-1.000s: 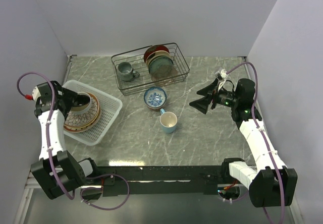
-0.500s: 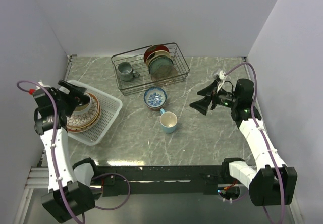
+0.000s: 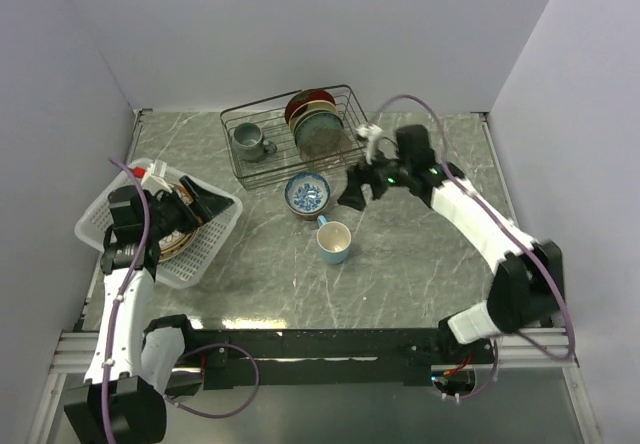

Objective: Place the mixed dishes into the plastic bin
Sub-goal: Place the bowl in the plastic bin, then pick up the bowl from the center of the board.

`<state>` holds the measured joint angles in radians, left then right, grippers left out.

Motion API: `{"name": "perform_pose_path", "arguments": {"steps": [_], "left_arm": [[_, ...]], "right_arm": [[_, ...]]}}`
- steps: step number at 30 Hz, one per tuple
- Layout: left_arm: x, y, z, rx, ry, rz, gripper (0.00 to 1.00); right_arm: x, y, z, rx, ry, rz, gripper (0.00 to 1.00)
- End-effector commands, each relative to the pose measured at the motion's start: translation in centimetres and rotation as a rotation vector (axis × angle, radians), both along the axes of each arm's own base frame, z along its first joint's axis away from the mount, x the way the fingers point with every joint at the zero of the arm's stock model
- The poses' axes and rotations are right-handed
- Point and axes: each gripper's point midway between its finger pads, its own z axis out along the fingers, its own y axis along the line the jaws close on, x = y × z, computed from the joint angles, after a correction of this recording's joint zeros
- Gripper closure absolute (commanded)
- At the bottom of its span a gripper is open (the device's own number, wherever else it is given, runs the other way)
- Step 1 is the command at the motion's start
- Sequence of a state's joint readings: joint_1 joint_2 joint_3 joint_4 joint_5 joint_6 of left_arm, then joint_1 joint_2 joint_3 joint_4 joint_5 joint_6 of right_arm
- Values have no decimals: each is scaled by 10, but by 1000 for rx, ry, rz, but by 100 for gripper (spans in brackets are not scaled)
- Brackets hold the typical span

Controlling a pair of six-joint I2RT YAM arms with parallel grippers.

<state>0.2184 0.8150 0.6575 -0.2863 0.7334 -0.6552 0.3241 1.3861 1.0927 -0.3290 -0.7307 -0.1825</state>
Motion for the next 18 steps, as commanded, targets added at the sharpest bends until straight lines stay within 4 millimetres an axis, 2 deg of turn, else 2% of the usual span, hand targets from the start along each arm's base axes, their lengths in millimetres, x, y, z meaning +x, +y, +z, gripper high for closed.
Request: {"name": "perform_pose_path", "arguments": {"steps": [1, 2, 3, 4, 5, 6, 7, 8, 9, 11, 13, 14, 18], "left_arm": [[0, -14, 6, 73, -112, -96, 1], [0, -15, 4, 72, -107, -101, 1], [-2, -17, 4, 68, -107, -116, 1], [-2, -18, 5, 66, -113, -128, 1], [-2, -18, 5, 67, -116, -128, 1], [-2, -19, 6, 64, -121, -131, 1], [-2, -19, 7, 67, -125, -132, 1], [-3, -19, 7, 67, -123, -136, 1], [-4, -20, 7, 66, -125, -138, 1], [-4, -20, 7, 68, -127, -141, 1], [-4, -19, 6, 67, -124, -141, 1], [-4, -19, 6, 68, -122, -138, 1], [-4, -19, 7, 73, -125, -131, 1]], "right_arm": [[33, 11, -18, -241, 39, -97, 3], [35, 13, -40, -294, 115, -103, 5], [47, 19, -31, -303, 94, -123, 6], [47, 28, -33, -316, 100, -113, 7], [48, 33, -48, -344, 142, -112, 9], [58, 38, -42, -358, 116, -132, 10], [59, 45, -45, -374, 117, -129, 11], [59, 48, -58, -405, 151, -131, 15], [68, 51, -53, -409, 132, -150, 17], [74, 51, -65, -454, 141, -171, 24], [81, 53, -66, -472, 124, -188, 31], [83, 54, -73, -486, 131, -188, 38], [94, 56, -79, -517, 120, -207, 46]]}}
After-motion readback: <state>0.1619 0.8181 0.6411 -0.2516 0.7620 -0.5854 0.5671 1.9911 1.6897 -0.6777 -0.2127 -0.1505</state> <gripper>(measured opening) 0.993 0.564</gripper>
